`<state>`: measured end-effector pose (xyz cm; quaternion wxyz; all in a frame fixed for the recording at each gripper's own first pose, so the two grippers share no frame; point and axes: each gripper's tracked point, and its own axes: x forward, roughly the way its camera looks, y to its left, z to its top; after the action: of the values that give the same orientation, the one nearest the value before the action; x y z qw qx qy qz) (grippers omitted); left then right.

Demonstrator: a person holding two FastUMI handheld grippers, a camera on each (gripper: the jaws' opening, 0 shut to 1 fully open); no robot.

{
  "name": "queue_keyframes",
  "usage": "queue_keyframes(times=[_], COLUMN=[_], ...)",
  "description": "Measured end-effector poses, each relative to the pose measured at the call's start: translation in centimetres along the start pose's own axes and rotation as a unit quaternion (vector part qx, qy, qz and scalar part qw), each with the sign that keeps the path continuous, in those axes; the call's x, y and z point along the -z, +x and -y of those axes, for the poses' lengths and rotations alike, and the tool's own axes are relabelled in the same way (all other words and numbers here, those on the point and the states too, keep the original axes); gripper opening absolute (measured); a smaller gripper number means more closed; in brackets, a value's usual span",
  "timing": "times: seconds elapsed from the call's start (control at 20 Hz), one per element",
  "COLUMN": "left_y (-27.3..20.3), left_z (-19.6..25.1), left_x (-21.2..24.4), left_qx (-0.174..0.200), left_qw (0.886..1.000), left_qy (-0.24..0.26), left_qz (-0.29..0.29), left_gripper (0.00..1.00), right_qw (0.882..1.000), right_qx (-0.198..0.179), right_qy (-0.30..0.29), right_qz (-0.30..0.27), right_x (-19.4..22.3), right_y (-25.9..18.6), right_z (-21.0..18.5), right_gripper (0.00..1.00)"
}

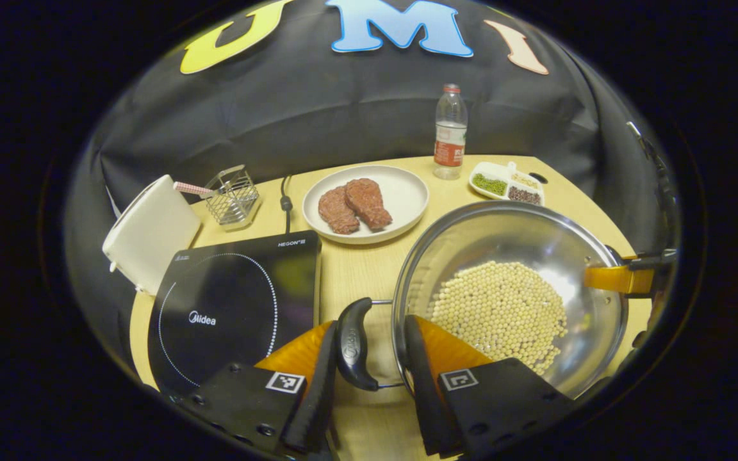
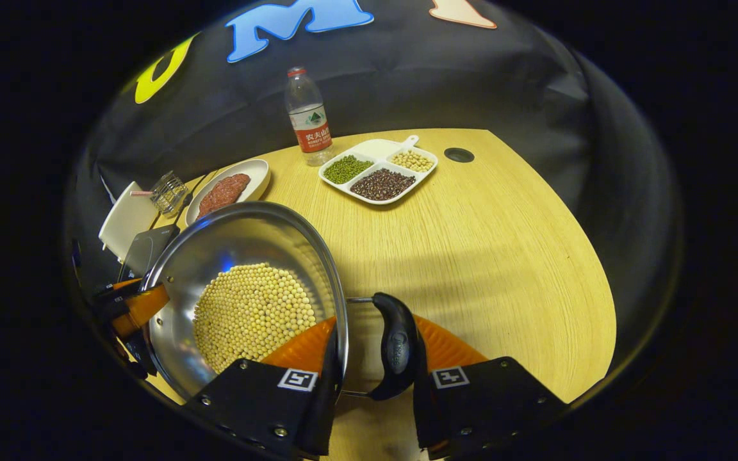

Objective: First push the handle of the pot to place it horizontally, then grasp the pot with both hands and set it on the induction cooktop.

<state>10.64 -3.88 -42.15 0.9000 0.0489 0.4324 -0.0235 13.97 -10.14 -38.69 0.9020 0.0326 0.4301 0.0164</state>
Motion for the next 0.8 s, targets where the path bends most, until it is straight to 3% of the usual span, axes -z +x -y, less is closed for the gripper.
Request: queue_keyframes(times=[0.05,0.1,0.3,0.4,0.8], left_y=[0.0,-0.2,-1.7,-2.7,-7.6], left_z=[-0.1,0.0,-0.3,-0.7,-5.1], left_x=[0.1,0.0,-0.3,-0.8,-2.2], left_qx=[0.0,0.002,0.019,0.026,0.04], left_qw=[1.0,1.0,1.0,1.0,0.999], left_qy=[0.001,0.002,-0.006,-0.006,-0.019], left_qz=[-0.003,-0.002,0.006,0.008,0.013], left_gripper=[0.64,0.57,0.57,0.63,0.56], right_qw=[1.0,1.0,1.0,1.0,0.999], right_qx=[0.001,0.003,0.012,0.019,0.023], right_qy=[-0.003,-0.002,0.001,0.0,-0.001], right_qz=[-0.001,-0.001,0.008,0.018,0.033], right_x=[0.0,0.2,0.0,-0.4,-1.2], right_y=[0.0,-0.2,-2.4,-3.8,-8.8], right_z=[-0.1,-0.1,-0.4,-0.8,-5.5], right_gripper=[0.51,0.5,0.5,0.5,0.5])
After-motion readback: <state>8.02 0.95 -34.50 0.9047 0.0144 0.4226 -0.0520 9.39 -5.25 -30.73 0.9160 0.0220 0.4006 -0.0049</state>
